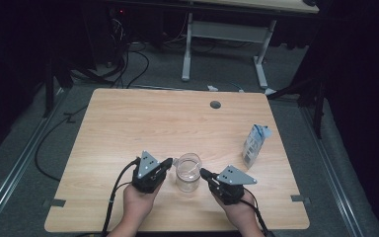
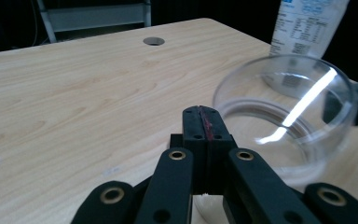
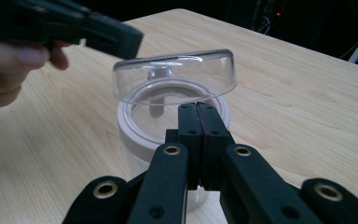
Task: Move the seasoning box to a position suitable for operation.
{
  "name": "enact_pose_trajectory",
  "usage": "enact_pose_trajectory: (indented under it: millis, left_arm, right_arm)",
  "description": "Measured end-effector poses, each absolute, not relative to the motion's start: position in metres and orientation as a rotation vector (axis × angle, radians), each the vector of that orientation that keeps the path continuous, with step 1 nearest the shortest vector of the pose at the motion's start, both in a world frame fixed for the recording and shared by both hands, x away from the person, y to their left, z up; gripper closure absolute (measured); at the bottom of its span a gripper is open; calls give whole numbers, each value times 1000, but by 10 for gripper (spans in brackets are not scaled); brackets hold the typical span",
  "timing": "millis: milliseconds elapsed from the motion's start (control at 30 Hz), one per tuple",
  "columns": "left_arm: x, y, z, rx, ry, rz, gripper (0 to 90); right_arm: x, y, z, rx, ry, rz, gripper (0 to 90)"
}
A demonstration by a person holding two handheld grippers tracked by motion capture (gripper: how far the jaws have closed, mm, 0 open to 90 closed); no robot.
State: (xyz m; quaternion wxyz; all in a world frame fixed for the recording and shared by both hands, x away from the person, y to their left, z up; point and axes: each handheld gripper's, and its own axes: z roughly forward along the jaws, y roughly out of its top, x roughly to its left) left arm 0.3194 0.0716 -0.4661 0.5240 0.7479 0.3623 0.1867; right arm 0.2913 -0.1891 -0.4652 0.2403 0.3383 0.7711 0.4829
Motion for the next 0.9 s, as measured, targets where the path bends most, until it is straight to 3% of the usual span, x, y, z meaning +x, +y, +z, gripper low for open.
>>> enact_pose_trajectory:
  millis: [533, 900]
  left_arm:
    - [289, 60, -483, 1790, 791, 320, 900]
    - [290, 50, -481, 1790, 788, 327, 900]
  right_arm:
    - [290, -185, -461, 917, 2102, 1324, 896]
    - [288, -188, -457, 901, 2091, 1342, 896]
